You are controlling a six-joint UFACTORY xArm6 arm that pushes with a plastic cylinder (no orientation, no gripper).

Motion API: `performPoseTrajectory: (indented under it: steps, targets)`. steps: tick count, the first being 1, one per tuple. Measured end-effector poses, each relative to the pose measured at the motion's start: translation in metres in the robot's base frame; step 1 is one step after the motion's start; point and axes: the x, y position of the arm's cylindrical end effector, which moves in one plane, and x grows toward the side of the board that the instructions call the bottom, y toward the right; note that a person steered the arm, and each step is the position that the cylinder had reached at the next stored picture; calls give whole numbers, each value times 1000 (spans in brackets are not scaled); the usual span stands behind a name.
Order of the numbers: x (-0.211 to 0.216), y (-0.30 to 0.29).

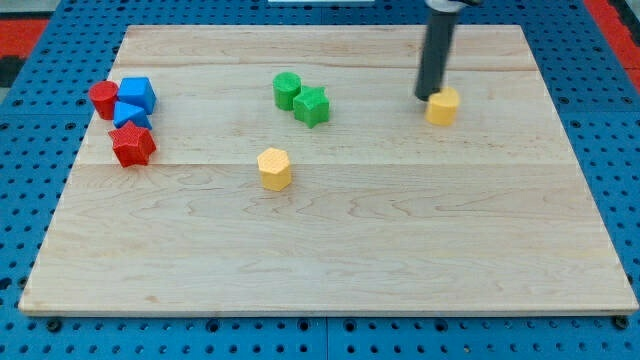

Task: Place a green star in between the yellow blocks

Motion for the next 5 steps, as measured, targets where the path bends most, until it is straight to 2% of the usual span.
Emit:
performPoseTrajectory:
  steps: [1, 2, 3, 4, 5]
  targets:
    - [22, 35]
    - [-7, -45]
    - [8, -117]
    - [44, -122]
    - [46, -180]
